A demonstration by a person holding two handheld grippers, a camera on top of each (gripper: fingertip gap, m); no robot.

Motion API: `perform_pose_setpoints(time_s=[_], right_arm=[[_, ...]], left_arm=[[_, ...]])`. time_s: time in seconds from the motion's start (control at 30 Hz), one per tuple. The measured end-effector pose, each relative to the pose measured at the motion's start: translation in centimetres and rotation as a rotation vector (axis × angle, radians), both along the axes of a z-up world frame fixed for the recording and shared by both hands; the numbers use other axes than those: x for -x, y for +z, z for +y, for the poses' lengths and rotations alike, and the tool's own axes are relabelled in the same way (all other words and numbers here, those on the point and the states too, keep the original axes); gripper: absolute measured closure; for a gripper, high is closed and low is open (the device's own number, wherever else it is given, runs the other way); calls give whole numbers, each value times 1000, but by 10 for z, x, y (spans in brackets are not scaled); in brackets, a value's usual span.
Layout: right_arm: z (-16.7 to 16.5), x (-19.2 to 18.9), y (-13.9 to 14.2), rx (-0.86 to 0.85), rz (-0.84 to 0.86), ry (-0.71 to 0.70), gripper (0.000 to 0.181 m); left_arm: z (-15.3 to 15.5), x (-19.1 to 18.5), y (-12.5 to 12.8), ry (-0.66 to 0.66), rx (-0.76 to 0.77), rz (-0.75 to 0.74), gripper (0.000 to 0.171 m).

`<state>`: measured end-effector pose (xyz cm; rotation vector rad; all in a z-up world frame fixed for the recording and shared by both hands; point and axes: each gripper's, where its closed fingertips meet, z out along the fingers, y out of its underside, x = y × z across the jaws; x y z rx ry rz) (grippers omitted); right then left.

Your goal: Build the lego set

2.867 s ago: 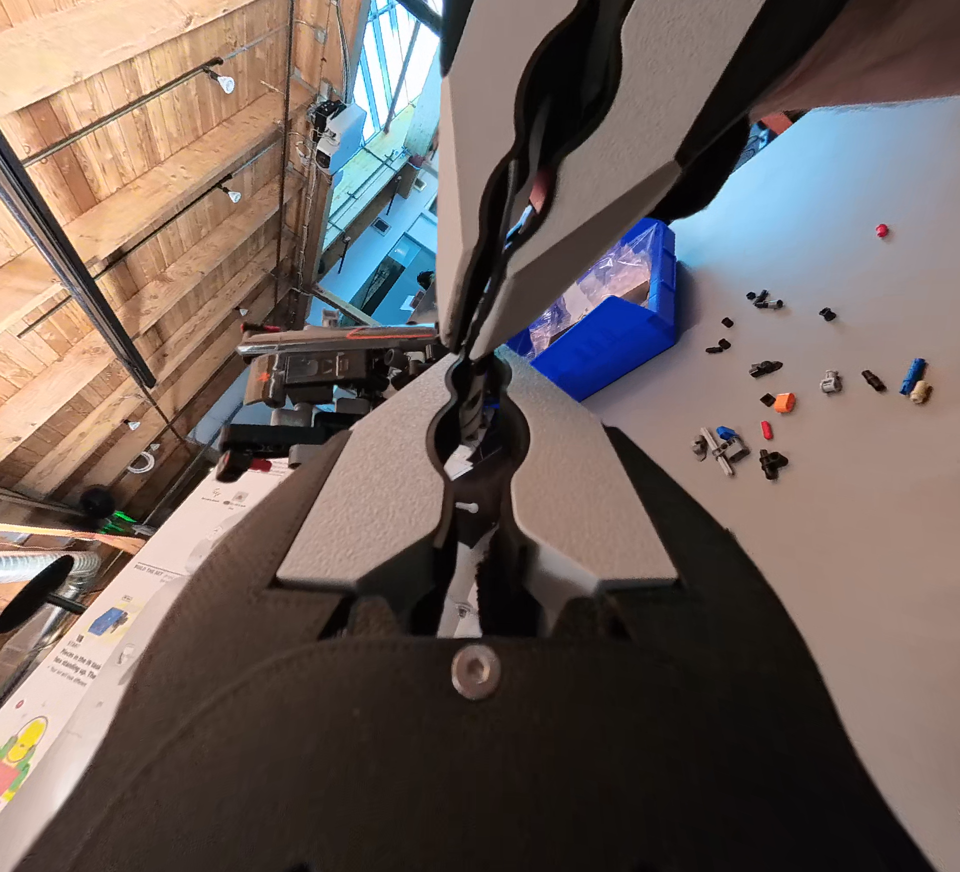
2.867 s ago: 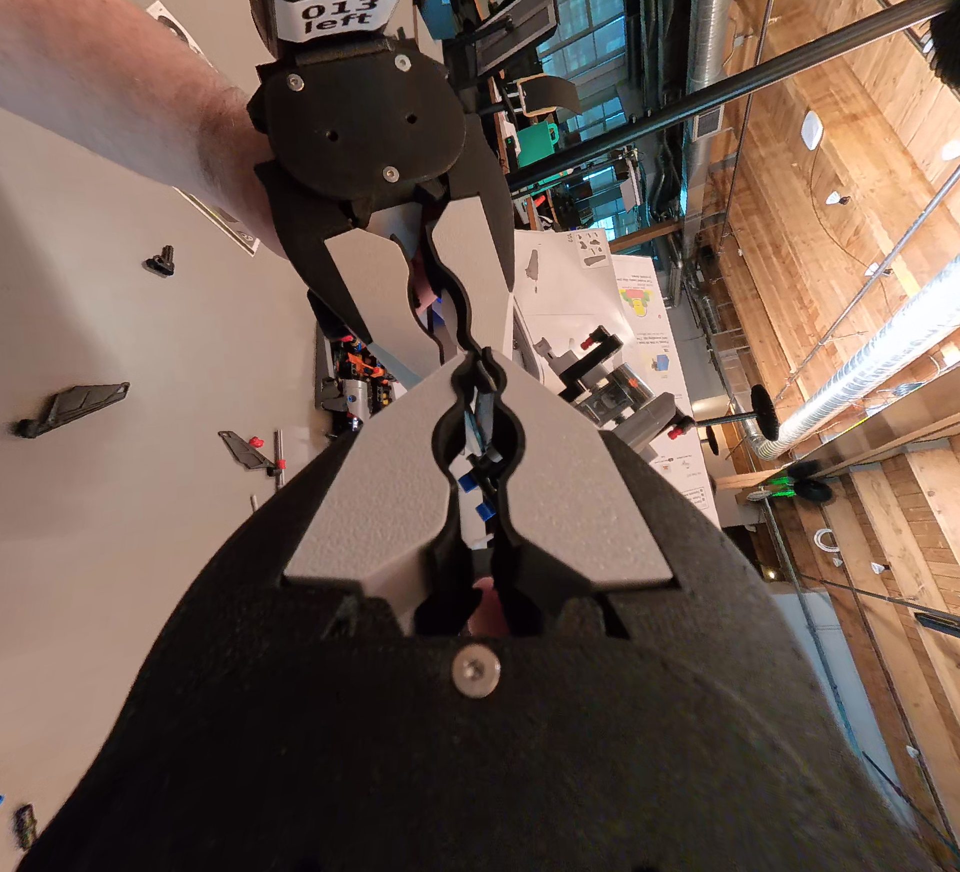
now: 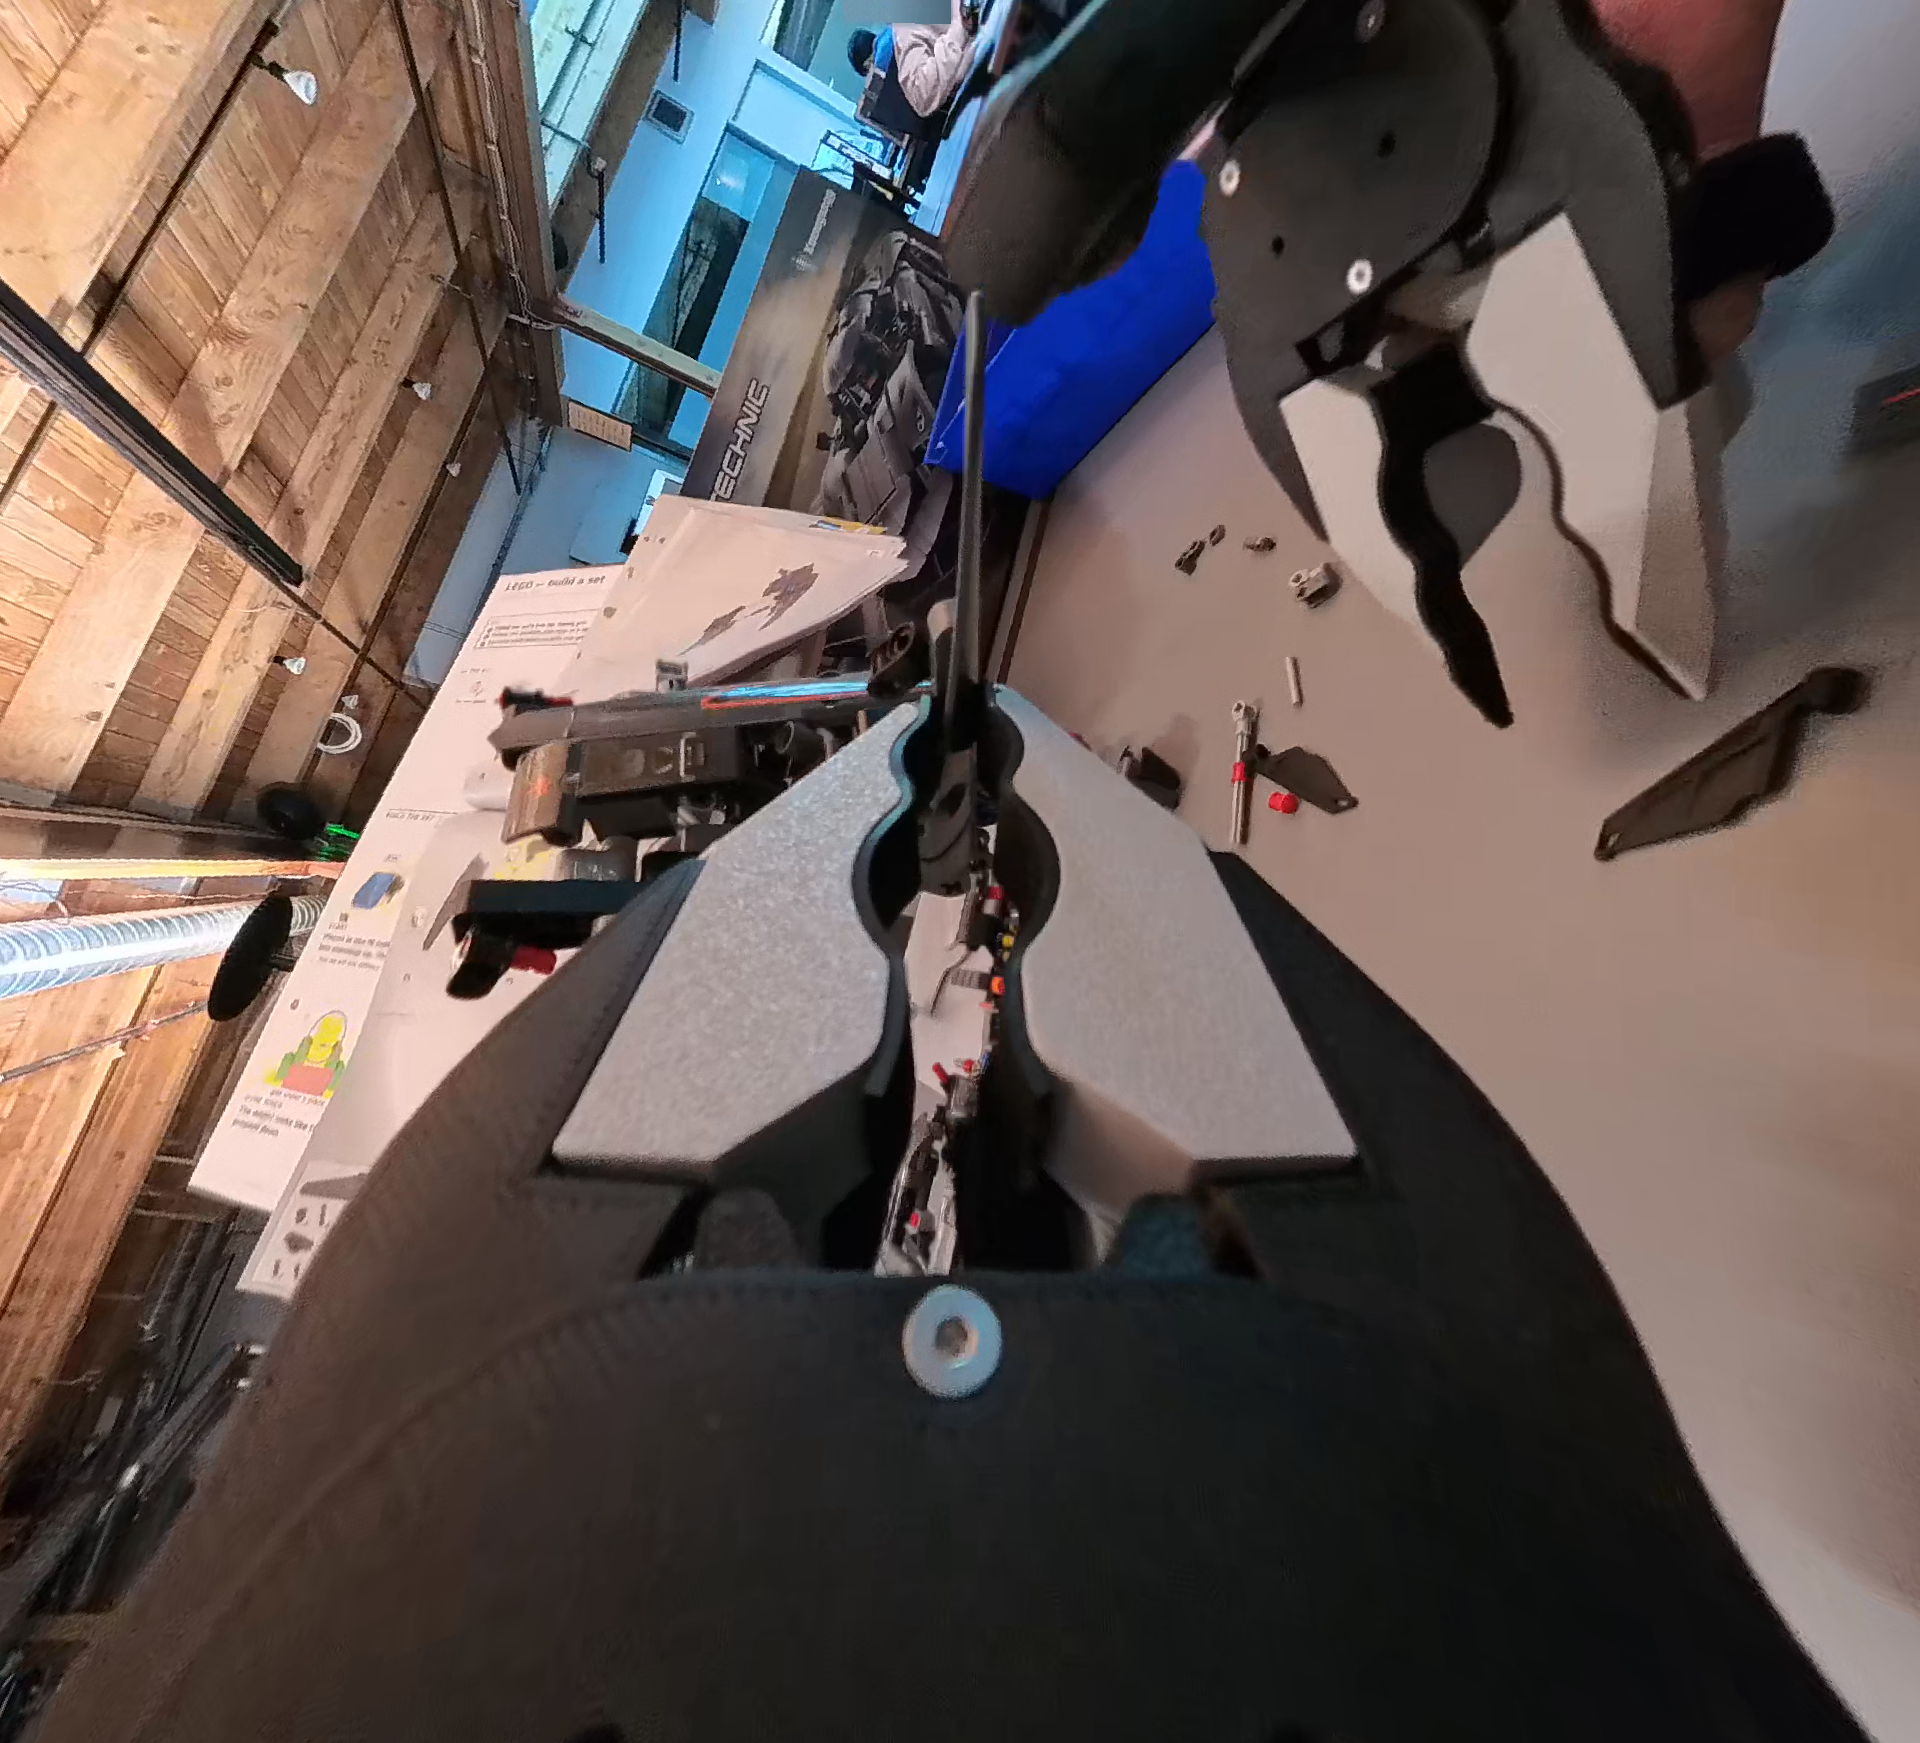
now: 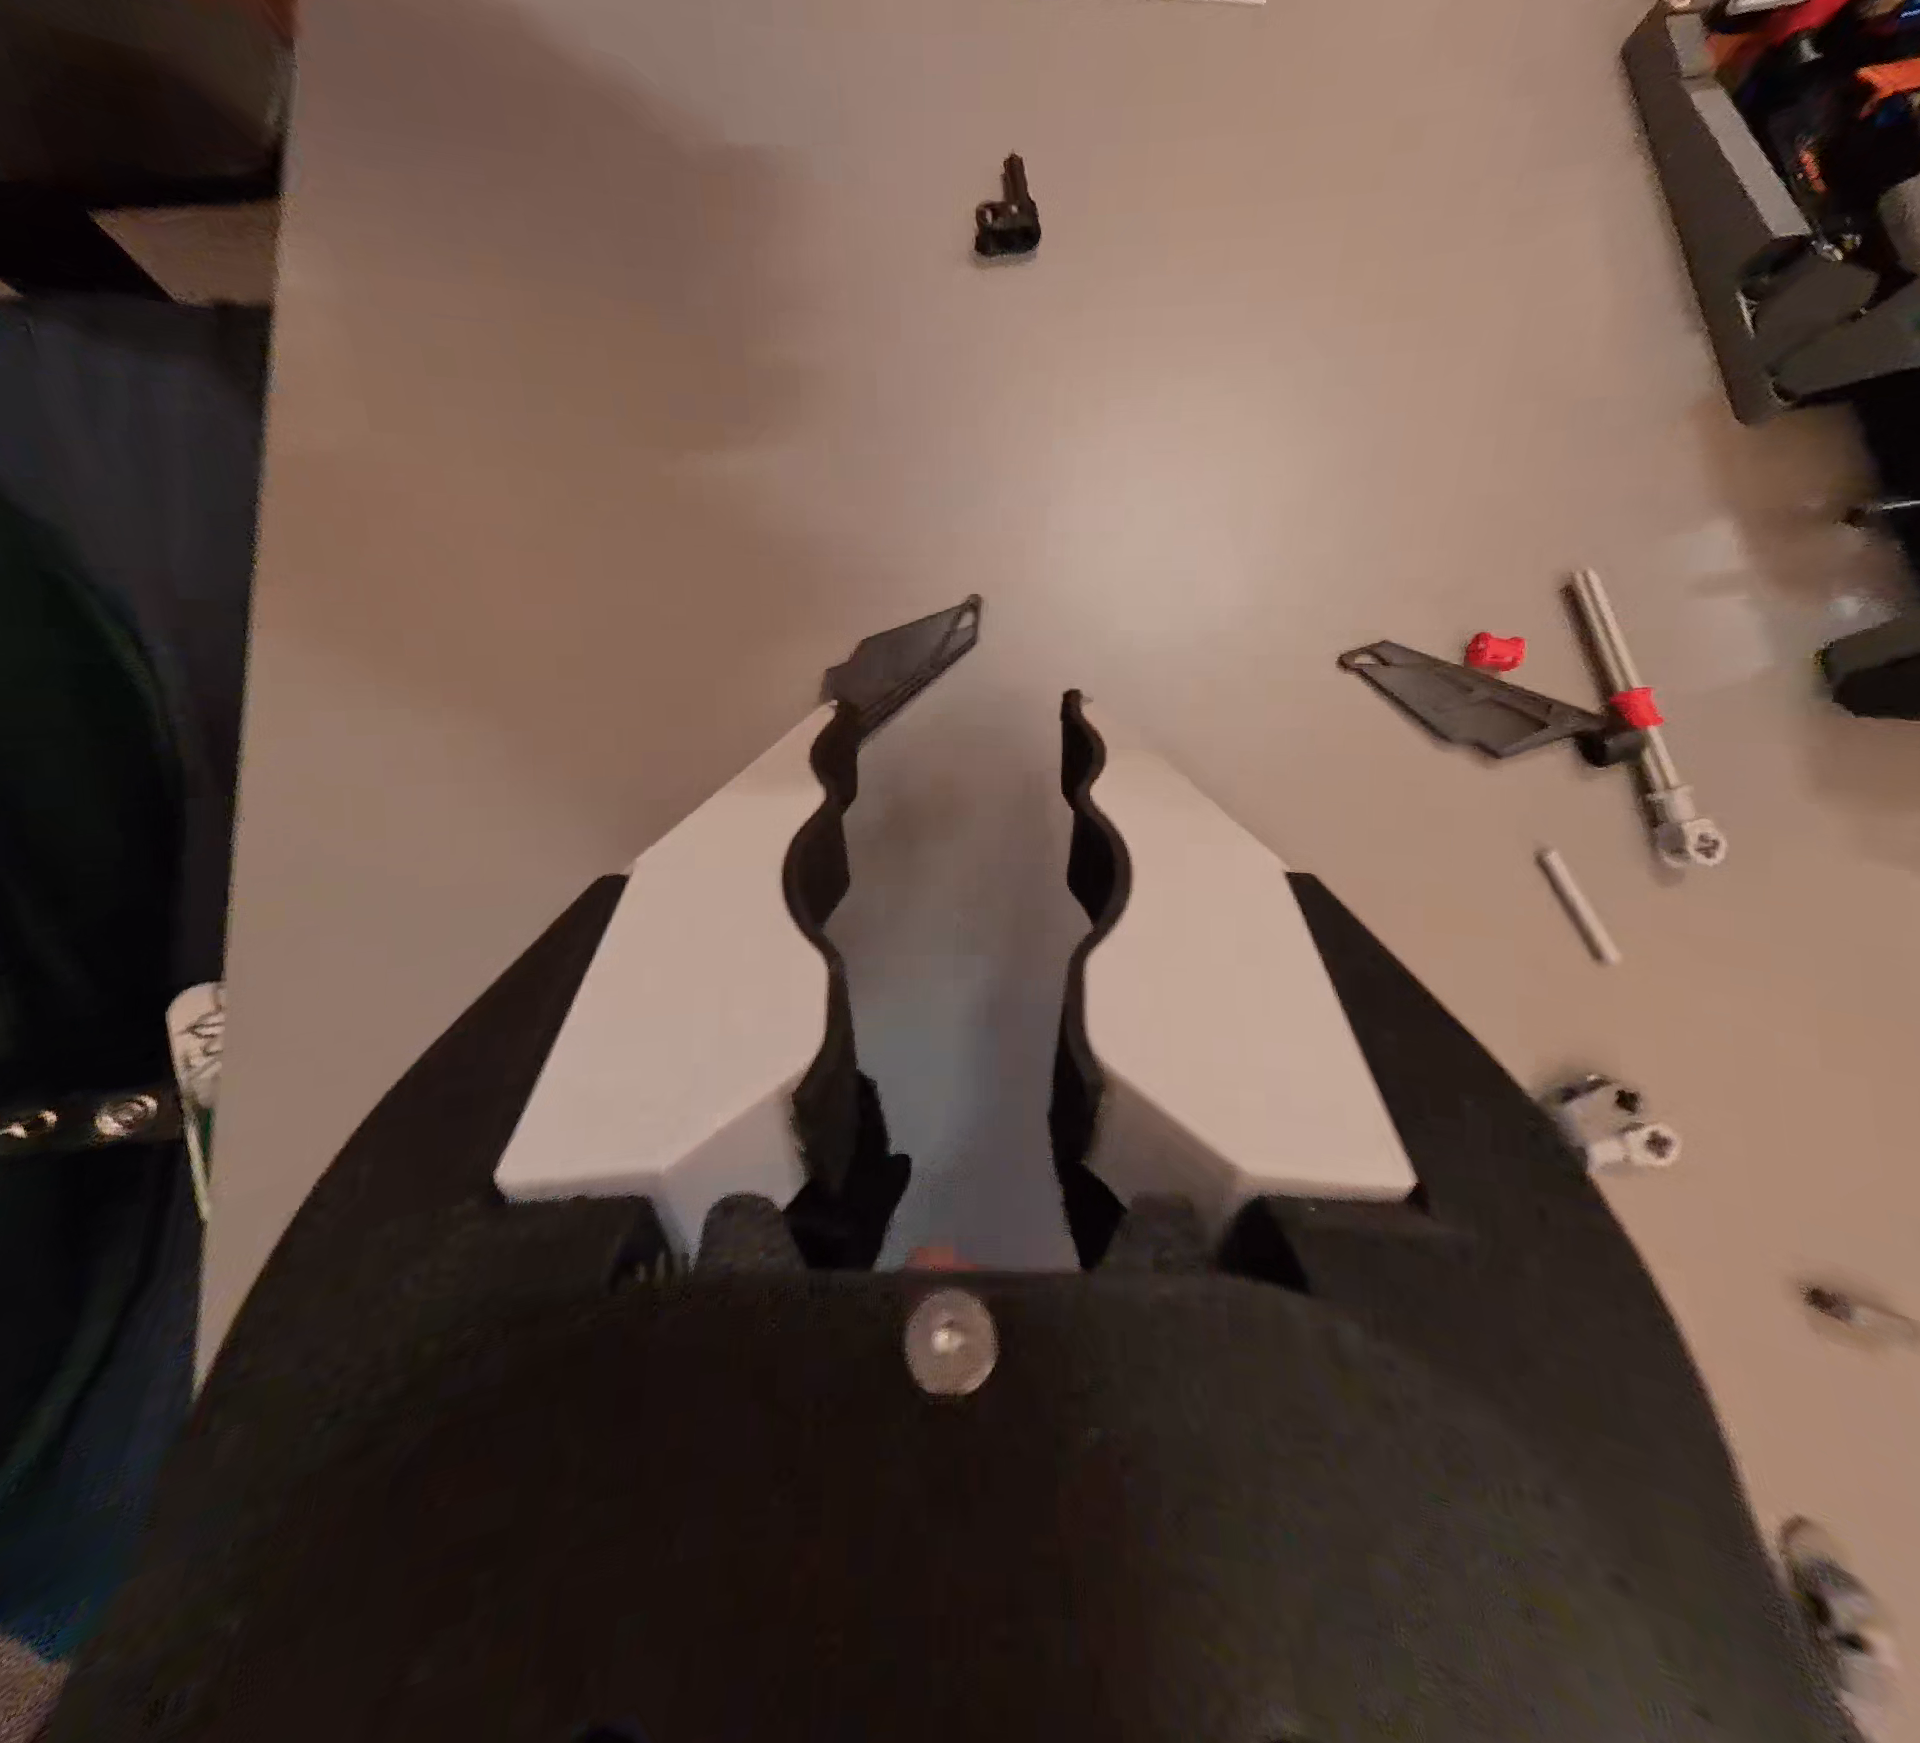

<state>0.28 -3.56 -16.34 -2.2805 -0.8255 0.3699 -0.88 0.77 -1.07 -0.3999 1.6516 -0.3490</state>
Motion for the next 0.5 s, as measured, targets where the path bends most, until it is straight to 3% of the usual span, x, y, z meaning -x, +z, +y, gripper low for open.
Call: perform_pose_setpoints(time_s=[0.17, 0.3, 0.5], right_arm=[[24, -35, 11, -45, -31, -120, 154], [42, -73, 8, -60, -64, -232, 146], [58, -86, -1, -69, -170, -182, 144]], left_arm=[[9, 10, 3, 20, 0, -14, 167], [15, 12, -1, 28, -3, -8, 167], [17, 12, -5, 21, -6, -6, 167]])
